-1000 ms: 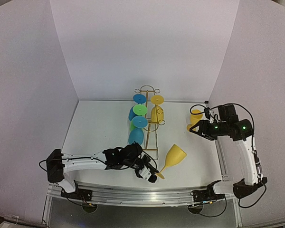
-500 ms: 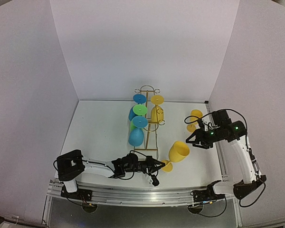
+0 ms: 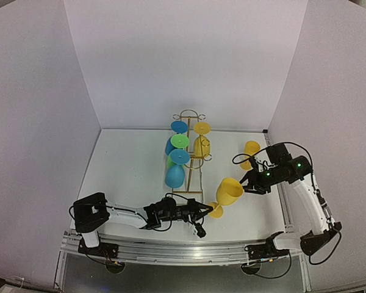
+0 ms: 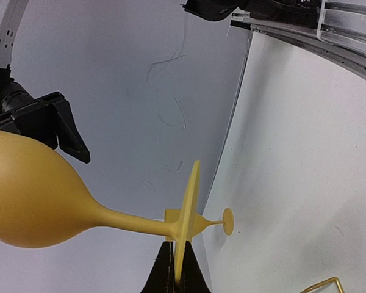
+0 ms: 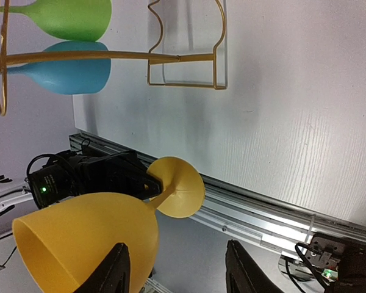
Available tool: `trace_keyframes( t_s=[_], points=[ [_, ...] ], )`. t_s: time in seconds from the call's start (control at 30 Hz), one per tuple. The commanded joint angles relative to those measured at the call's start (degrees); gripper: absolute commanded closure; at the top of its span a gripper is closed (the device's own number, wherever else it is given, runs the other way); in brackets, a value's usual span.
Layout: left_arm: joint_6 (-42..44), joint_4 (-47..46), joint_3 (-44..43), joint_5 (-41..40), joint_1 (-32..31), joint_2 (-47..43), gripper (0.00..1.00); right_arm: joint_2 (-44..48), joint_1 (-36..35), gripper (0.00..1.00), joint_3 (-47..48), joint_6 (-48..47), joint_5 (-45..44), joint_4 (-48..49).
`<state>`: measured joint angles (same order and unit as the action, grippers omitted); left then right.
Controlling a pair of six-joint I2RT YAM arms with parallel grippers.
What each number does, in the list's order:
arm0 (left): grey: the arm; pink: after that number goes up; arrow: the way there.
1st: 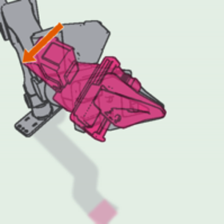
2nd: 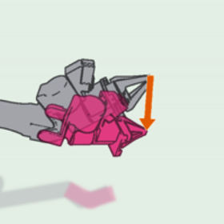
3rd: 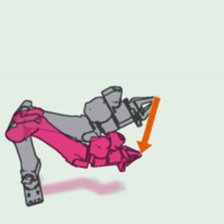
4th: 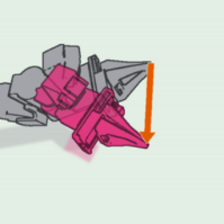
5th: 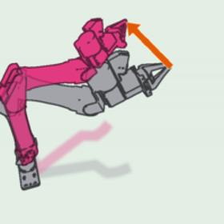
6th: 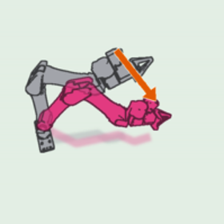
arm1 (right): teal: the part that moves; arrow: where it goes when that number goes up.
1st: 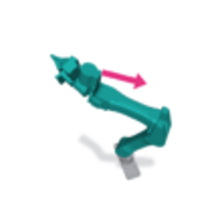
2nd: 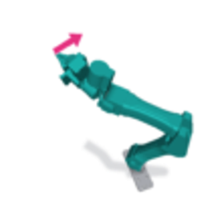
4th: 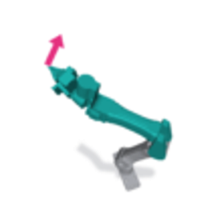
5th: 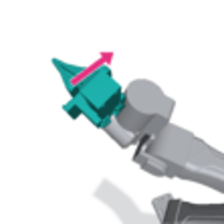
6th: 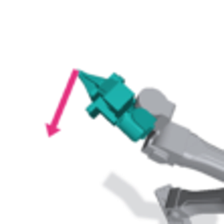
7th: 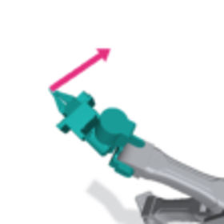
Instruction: Take the wine glass off the wine glass rack
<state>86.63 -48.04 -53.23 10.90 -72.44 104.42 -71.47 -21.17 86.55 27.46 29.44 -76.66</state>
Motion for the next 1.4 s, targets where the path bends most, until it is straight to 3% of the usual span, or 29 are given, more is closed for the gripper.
trace_keyframes(
  t_s=[0.0,0.2,0.6,0.67,0.77,0.93,1.0,1.07,1.13,1.23,1.37],
  points=[
    [-2.2,3.0,-0.6,0.1,-0.4,-1.8,1.0,-1.4,-0.2,0.52,8.0,-0.8,-3.5,-2.9],
    [-3.4,7.2,-1.2,-0.3,-0.3,-2.6,1.0,-1.3,-0.2,0.53,10.6,-1.0,-1.8,-3.5],
    [-3.9,6.3,-7.5,-1.4,-0.2,0.7,1.0,0.6,-0.6,0.58,1.0,-0.9,-0.7,-1.9],
    [-3.8,6.6,-7.6,-1.3,-0.2,0.8,1.0,0.3,-0.9,0.68,0.9,-0.9,0.5,-1.3],
    [-3.4,7.1,-8.2,-1.6,-0.2,1.2,1.0,-0.4,-1.6,0.99,1.5,-0.9,0.8,-1.2],
    [-4.3,8.4,-8.7,-3.5,-0.2,1.2,1.0,-1.1,-1.7,1.0,4.6,-1.7,-4.8,-3.7],
    [-5.7,10.0,-8.4,-4.4,-0.2,0.7,0.92,-1.6,-1.7,1.0,7.3,-2.0,-10.2,-6.2],
    [-7.3,11.9,-7.3,-4.2,-0.2,-0.4,0.49,-2.1,-1.7,1.0,9.7,-2.0,-15.3,-7.6],
    [-8.0,14.6,-5.5,-3.3,-0.2,-2.1,0.23,-2.6,-1.7,1.0,11.8,-1.6,-20.3,-8.5],
    [-9.8,21.6,-3.1,-0.8,-0.2,-6.4,0.19,-4.1,-1.7,1.0,14.8,-1.7,-26.6,-9.2],
    [-19.0,38.0,-4.8,3.1,-0.2,-13.1,0.2,-7.5,-1.6,1.0,17.5,-3.9,-37.9,-10.6]
  ],
)
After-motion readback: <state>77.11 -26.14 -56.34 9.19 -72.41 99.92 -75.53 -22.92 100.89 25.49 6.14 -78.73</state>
